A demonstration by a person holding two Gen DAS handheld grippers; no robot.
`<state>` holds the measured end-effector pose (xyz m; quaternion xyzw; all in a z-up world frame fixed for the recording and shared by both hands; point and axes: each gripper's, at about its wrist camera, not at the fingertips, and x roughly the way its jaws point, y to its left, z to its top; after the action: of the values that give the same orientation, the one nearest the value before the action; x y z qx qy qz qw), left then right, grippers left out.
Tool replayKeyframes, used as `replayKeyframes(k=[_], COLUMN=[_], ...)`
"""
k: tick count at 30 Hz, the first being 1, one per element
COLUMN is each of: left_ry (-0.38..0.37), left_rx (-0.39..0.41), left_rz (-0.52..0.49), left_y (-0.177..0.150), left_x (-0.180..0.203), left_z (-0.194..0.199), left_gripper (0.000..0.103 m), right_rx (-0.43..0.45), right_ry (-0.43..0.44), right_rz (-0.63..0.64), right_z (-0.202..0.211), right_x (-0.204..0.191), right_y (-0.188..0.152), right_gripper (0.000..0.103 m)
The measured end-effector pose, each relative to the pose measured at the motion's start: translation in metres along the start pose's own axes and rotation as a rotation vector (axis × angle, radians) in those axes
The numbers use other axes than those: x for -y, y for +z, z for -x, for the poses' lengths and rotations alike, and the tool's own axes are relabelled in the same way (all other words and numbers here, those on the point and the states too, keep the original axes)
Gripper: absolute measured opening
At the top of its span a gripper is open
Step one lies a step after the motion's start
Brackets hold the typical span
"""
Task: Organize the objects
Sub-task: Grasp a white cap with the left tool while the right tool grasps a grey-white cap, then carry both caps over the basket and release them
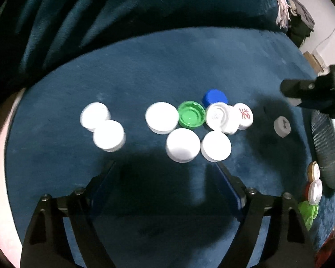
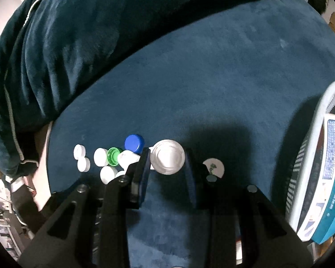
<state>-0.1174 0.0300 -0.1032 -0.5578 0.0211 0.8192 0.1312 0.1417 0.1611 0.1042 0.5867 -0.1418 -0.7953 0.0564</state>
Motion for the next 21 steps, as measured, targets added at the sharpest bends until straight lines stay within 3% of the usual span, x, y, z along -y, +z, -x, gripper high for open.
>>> replayKeyframes(k=[5,7,9,12,21], left_ry=[0.004,-0.016,-0.030,-0.051,-0.061], left_rx=[-0.004,0.015,0.027,0.023,0.070], left_rz=[0.009,0.022,0.030,0.057,0.026], left_y=[0.008,0.013,0.018,0.020,0.021], left_x=[-0.003,-0.005,-0.005,-0.009,0.016], left_z=[-0.012,-0.011,-0.011,-0.009,0.027], left_gripper=[0.077,0.065,0.044,0.032,0.032], right_rx=[0.002,0.005,0.007,0.007,0.034], right_ry=[0.020,0.030,0.035,0.038,0.045], right_rz=[-0.005,0.001,0.007,0.017,0.003], right_z=[0.010,0.012,0.021,0.028,0.047], right_x=[-0.005,-0.006,-0.001,0.003,0.014], right_y=[-0.002,-0.004,-0.007,-0.012,-0.020], right_gripper=[0.031,0.031,0.031,0.031,0.031])
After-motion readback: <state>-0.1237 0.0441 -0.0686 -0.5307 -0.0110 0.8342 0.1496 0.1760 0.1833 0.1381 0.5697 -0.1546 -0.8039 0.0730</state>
